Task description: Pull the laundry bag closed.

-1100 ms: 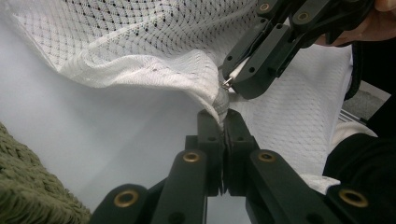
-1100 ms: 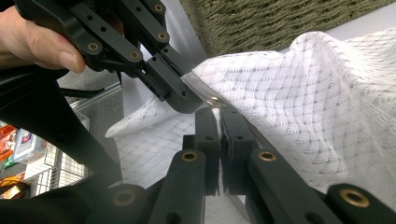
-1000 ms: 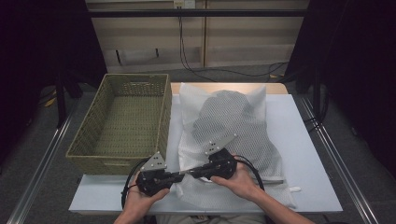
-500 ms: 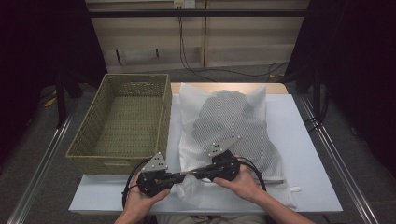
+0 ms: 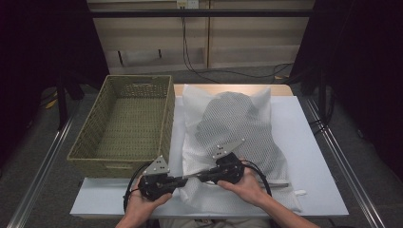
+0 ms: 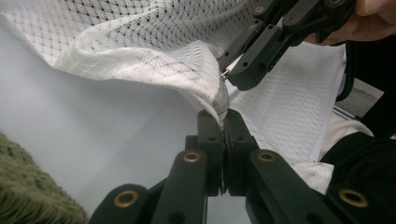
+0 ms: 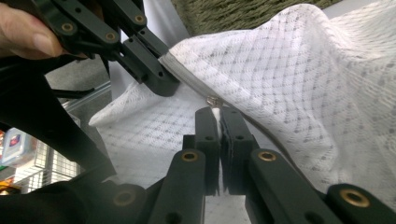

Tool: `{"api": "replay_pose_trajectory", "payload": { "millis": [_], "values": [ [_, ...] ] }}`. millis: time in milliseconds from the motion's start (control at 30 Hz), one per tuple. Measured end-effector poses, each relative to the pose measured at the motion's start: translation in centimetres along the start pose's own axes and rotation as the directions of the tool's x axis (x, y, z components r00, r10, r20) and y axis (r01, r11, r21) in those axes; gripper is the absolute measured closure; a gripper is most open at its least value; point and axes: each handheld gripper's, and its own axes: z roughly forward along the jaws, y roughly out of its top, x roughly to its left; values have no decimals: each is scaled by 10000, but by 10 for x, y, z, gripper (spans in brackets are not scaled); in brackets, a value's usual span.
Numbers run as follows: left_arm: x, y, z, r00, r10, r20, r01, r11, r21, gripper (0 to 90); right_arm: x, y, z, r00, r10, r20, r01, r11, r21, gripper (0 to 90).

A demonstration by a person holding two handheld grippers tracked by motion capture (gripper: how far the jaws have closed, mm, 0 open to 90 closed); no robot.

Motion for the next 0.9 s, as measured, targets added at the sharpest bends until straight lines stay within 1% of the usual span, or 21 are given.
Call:
{"api": "replay_pose_trajectory", "payload": {
  "millis": [67, 100, 167, 233, 367, 400, 433, 567, 600, 633, 700, 733, 833, 900],
  "values": [
    [0, 0, 0, 10000, -2, -30, 2, 10000, 12, 880, 0, 0, 0, 10000, -74, 49, 74, 10000, 23, 875],
    [-1, 0, 0, 9999, 42, -129, -41, 10000, 74, 880, 0, 1, 1, 10000, -95, 25, 95, 10000, 22, 875],
    [-1, 0, -1, 9998, 67, -176, -65, 9999, 113, 880, -1, 0, 2, 10000, -64, 2, 64, 10000, 11, 875],
    [-2, -1, -1, 9999, 44, -154, -44, 10000, 1, 880, 0, 0, 2, 10000, -39, -33, 39, 10000, -5, 875],
    [-3, -1, -3, 9998, 94, -167, -94, 10000, 4, 880, 3, -1, 1, 9998, -140, 126, 139, 9999, 29, 875],
    [-4, 0, -4, 9996, 66, -272, -66, 10000, 18, 880, 3, -1, 0, 9997, -118, 192, 117, 9999, 63, 875],
    [-3, -1, -4, 9999, 35, -157, -36, 10000, -79, 880, 2, -1, -1, 9998, -63, 192, 62, 10000, 40, 875],
    [-1, -2, -5, 9998, -13, -179, 11, 10000, -74, 880, 0, -4, -4, 9997, 61, 242, -62, 10000, 35, 875],
    [0, -2, -6, 9997, -53, -219, 50, 9999, -109, 880, -1, -4, -5, 9994, 1, 355, -3, 10000, 74, 875],
    [1, -2, -6, 9998, -71, -171, 68, 9999, -148, 880, -3, -5, -5, 9995, 130, 299, -132, 9999, 65, 875],
    [2, -2, -7, 9998, -149, -134, 146, 9997, -197, 880, -4, -7, -6, 9993, 75, 368, -79, 9999, 84, 875],
    [2, -2, -7, 9998, -127, -134, 125, 9998, -167, 880, -4, -8, -7, 9994, 129, 325, -131, 9999, 73, 875],
    [2, -2, -7, 9998, -124, -159, 122, 9998, -147, 879, -5, -9, -8, 9993, 90, 350, -96, 9998, 149, 875],
    [2, -2, -7, 9997, -182, -181, 179, 9997, -179, 880, -6, -9, -8, 9994, 75, 341, -78, 9999, 89, 875]
  ]
}}
